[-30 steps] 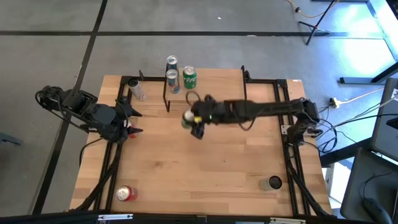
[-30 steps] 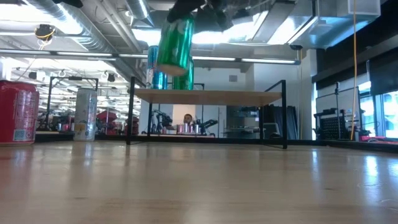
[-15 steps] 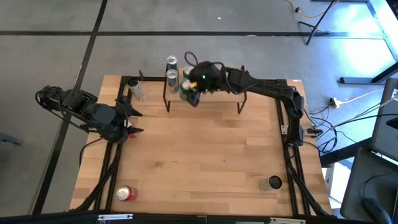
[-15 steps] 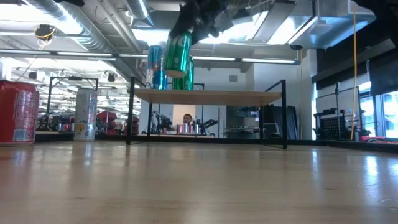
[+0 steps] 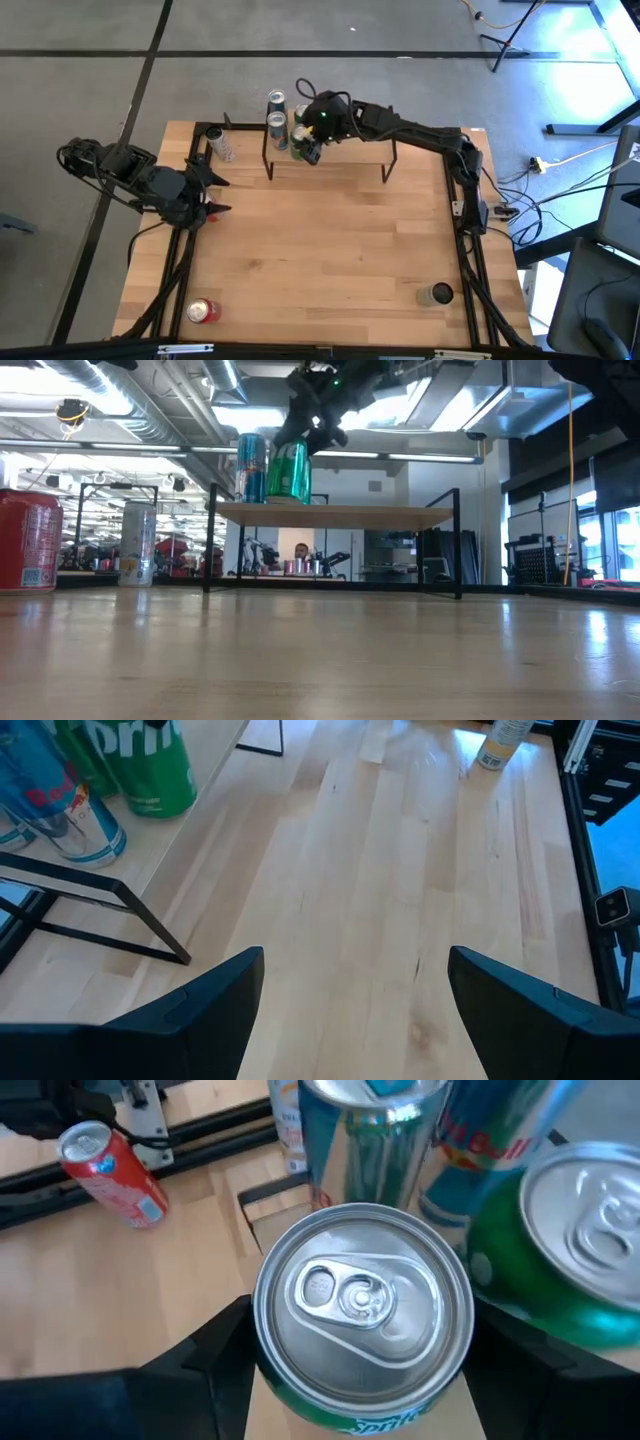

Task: Place canned beverage on shelf
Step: Put the green soda can on the shelf aligned with the other green soda can

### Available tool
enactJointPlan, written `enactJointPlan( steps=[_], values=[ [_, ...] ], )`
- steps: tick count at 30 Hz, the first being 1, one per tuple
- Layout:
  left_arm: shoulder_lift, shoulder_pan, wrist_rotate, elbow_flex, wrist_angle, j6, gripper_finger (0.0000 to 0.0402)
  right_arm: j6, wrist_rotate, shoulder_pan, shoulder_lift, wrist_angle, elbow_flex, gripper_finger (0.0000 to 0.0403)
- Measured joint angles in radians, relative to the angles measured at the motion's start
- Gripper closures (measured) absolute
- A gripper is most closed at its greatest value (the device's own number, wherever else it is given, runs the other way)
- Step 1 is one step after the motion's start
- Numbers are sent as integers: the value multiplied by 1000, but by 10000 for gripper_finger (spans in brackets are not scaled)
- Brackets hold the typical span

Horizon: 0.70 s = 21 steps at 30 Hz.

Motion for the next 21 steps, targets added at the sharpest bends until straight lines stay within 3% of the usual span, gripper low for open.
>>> enactJointPlan(
  steps=[5,11,13,21],
  values=[
    [0,0,-1,0,0,-1,98,-2,2,-1,5,18,0,142],
    [0,0,0,0,2,-1,98,-9,32,-1,5,16,0,34],
    [0,0,0,0,2,-1,98,-10,39,-1,5,17,0,15],
    [0,0,0,0,3,-1,98,-31,44,-1,6,-10,22,36]
  ],
)
